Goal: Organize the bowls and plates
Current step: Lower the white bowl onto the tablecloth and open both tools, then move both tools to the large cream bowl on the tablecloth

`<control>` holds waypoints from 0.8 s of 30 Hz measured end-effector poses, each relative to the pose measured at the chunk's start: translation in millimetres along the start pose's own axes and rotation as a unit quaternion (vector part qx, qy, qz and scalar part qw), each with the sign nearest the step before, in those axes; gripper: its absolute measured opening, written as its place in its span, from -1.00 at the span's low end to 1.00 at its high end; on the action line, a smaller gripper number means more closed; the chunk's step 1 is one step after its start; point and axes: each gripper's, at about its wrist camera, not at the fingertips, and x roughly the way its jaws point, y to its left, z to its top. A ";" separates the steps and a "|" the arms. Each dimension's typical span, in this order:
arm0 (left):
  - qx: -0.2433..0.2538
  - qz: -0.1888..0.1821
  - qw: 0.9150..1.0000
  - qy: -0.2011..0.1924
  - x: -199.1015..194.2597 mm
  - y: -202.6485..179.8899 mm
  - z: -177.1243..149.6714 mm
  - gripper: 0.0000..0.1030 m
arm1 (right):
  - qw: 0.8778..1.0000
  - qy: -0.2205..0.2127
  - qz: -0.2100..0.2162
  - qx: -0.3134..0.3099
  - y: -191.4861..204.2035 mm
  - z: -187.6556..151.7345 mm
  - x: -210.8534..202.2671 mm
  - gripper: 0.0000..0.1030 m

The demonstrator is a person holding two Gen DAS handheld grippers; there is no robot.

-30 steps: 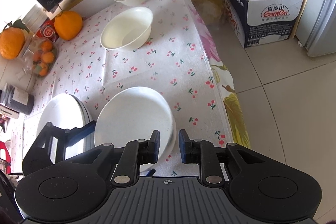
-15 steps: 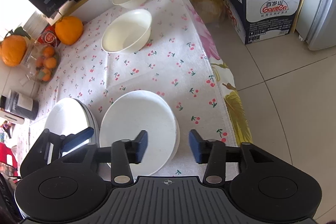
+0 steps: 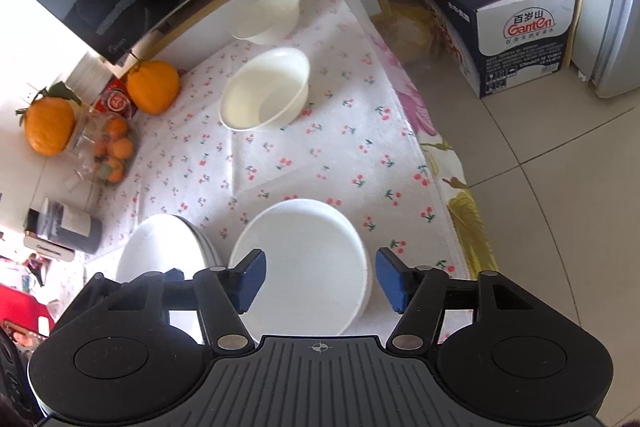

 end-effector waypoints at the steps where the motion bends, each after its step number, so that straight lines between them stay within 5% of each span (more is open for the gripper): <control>1: -0.001 0.001 1.000 -0.002 -1.4 1.3 0.6 0.99 | 1.000 -0.001 0.002 0.000 1.5 0.9 -0.1 0.20; 5: 0.000 0.012 1.000 -0.008 -6.4 8.7 3.9 0.99 | 1.000 -0.013 0.013 0.012 5.1 6.3 -3.9 0.24; 9: 0.004 0.034 0.999 -0.013 -8.6 23.0 11.3 0.99 | 0.998 -0.030 0.028 0.046 3.0 14.6 -5.5 0.52; 24: 0.050 0.082 0.994 -0.053 24.3 88.1 45.0 0.99 | 0.983 -0.072 0.058 0.156 -8.3 45.3 15.5 0.64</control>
